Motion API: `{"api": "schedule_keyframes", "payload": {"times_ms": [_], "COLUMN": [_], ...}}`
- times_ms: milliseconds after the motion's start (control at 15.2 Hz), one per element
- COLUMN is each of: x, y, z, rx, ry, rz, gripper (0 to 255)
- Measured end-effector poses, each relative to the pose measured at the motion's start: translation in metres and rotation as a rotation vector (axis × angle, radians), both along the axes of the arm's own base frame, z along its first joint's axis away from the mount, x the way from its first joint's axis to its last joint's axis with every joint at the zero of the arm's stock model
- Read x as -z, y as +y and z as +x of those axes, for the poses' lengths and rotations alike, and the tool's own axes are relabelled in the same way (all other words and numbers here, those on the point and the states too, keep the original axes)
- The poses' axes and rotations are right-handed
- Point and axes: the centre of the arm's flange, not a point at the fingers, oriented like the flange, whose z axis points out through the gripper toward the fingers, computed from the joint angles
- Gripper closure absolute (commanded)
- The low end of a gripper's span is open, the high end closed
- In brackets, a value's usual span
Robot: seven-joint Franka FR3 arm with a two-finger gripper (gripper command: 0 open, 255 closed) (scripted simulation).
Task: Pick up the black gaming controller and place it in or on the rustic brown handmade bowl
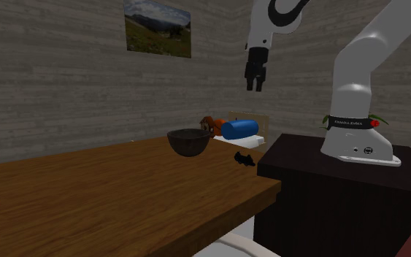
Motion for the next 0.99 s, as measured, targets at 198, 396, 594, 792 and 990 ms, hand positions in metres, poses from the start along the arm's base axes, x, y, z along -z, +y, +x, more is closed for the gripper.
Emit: {"api": "schedule_keyframes", "payload": {"times_ms": [198, 396, 594, 792, 990], "x": [0.037, 0.070, 0.105, 0.142, 0.173], "y": [0.012, 0.023, 0.040, 0.056, 0.073], "z": [-0.001, -0.003, -0.005, -0.007, -0.004], "rx": [0.024, 0.049, 0.073, 0.095, 0.117], "ry": [0.010, 0.016, 0.026, 0.034, 0.041], "rz": [0.031, 0.062, 0.094, 0.126, 0.158], "gripper": [0, 0, 0, 0, 0]}}
